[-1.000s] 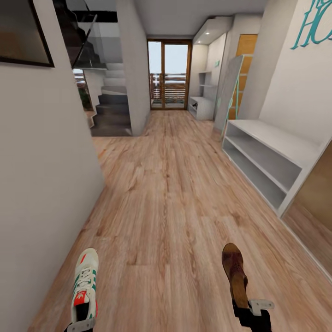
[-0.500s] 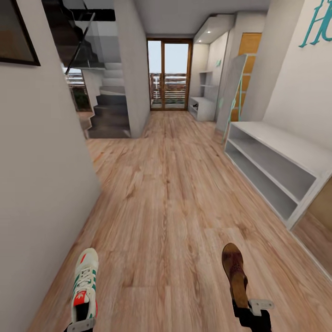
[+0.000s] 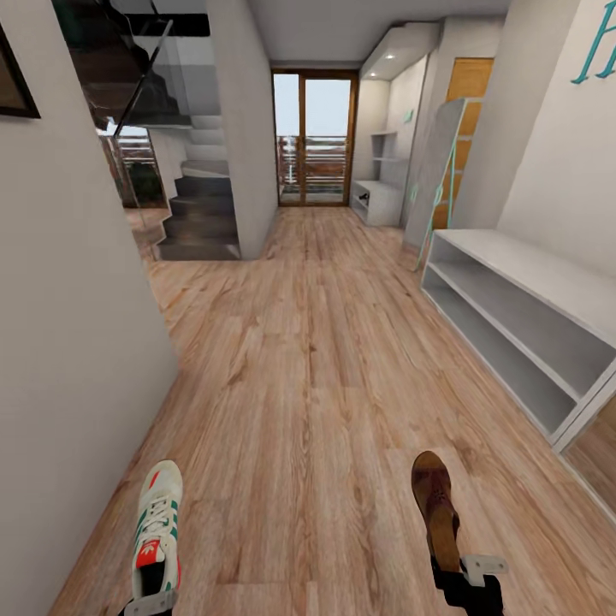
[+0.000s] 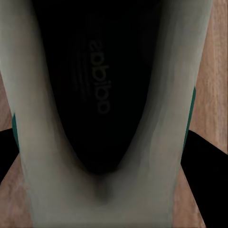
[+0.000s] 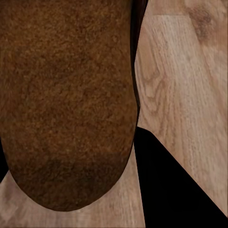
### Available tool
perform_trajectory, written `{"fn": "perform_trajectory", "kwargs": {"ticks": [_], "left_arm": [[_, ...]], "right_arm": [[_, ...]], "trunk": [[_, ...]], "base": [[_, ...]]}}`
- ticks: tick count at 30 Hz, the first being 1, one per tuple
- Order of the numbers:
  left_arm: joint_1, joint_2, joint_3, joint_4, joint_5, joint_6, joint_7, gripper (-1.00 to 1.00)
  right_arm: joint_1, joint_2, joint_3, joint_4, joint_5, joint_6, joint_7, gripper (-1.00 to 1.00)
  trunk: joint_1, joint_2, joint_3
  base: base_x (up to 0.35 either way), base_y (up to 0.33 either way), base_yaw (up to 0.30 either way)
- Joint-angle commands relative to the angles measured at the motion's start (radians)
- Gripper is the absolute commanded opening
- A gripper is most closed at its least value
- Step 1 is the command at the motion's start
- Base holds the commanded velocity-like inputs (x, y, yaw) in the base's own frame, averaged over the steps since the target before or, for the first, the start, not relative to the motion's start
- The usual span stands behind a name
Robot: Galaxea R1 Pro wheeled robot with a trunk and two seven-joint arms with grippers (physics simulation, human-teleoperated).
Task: Pick up the two gym shoes and the two sandals from the corridor floor and place them onto the hallstand (shoe rack) in the corridor, making sure they are on the rack and not on the floor. Arrange them so the two gym shoes are next to each other and the two sandals are next to each other.
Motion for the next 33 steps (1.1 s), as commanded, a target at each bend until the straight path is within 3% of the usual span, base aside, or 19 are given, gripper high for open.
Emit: {"fn": "perform_trajectory", "kwargs": {"ticks": [1,33], "left_arm": [[-0.001,-0.001,0.009,0.0,-0.01,-0.004,-0.006,-1.0],[0.0,-0.001,0.009,0.0,-0.009,-0.004,-0.006,-1.0]], "right_arm": [[-0.001,0.0,-0.009,0.001,0.004,-0.003,0.005,-1.0],[-0.001,0.0,-0.009,0.0,0.003,-0.004,0.005,-1.0]], "trunk": [[0.0,0.0,-0.001],[0.0,0.0,-0.001]], "base": [[0.339,0.0,0.0],[0.339,0.0,0.0]]}}
